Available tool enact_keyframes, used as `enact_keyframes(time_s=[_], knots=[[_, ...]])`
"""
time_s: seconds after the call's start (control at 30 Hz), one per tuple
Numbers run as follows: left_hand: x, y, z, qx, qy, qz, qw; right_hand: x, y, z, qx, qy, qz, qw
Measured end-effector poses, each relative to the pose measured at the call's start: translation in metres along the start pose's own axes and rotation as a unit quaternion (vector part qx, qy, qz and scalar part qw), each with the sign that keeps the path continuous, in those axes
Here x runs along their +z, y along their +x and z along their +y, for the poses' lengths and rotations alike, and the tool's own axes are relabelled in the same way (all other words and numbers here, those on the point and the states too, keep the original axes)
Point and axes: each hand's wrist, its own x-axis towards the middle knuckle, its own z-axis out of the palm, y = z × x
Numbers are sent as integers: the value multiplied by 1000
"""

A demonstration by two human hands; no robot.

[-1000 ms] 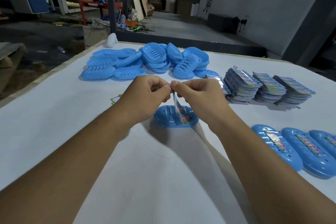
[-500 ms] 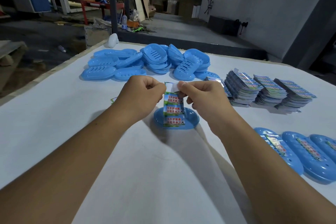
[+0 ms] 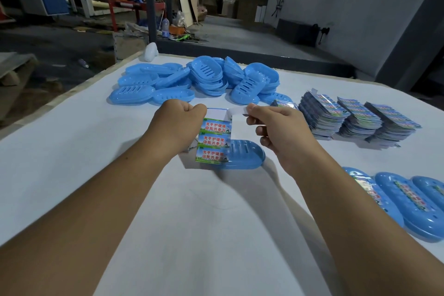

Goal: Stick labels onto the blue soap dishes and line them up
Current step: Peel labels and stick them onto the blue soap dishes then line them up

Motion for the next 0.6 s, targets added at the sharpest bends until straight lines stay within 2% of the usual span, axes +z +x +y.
enact_keyframes(time_s=[0.23,0.33,0.43,0.53,0.6], knots=[[-10,5,-2,-52,17,-6,998,-4,2,2,25,43,12,999],[-15,11,-7,-22,140,4,990,-4,2,2,32,43,18,998],[-20,18,-15,-16,267,11,964,-3,2,2,35,33,25,999],[-26,18,-23,-42,340,24,939,-2,2,3,31,23,32,999],[-27,16,-27,-24,392,50,918,-1,2,3,23,14,37,999]])
